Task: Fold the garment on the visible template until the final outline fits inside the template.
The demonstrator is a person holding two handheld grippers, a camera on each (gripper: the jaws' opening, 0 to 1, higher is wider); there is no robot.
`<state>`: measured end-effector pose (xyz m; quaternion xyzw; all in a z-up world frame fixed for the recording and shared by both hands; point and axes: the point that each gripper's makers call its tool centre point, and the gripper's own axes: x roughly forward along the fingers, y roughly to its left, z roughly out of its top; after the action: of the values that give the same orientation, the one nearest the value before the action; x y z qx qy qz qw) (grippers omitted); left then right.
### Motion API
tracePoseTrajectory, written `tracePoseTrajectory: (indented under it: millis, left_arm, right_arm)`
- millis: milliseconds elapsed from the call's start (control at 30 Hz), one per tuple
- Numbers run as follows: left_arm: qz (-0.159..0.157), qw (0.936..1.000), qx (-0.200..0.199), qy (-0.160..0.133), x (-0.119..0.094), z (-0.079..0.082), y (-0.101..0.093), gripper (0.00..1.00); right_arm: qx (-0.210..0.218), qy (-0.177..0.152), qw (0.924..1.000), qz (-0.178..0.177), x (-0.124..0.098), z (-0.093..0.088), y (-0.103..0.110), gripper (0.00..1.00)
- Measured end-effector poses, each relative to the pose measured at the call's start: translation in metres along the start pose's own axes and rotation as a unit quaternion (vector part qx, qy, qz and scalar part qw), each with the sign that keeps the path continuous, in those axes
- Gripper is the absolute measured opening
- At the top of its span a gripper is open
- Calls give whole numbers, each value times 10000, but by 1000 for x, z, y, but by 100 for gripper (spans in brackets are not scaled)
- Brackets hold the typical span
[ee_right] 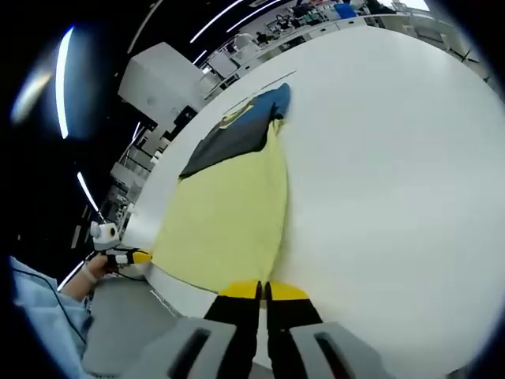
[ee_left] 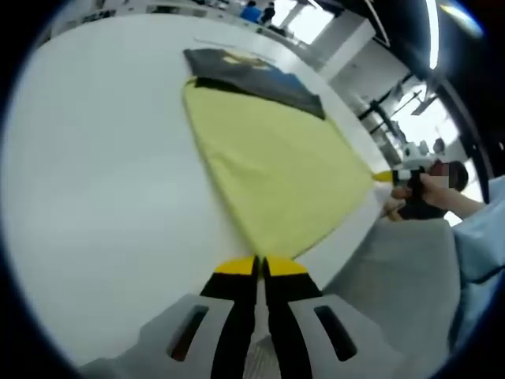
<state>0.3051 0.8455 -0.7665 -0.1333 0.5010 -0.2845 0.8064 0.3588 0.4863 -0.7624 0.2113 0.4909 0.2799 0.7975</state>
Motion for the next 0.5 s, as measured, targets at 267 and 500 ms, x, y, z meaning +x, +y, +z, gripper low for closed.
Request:
tracePoseTrajectory:
  millis: [267, 500]
  left_arm:
    - [-91, 9984, -240, 508, -4, -20, -5, 0]
    - [-54, 9951, -284, 947, -6, -38, -6, 0]
  right_arm:
    - [53, 163, 9998, 91, -14, -23, 11, 0]
    - [142, 365, 9992, 119, -22, -51, 16, 0]
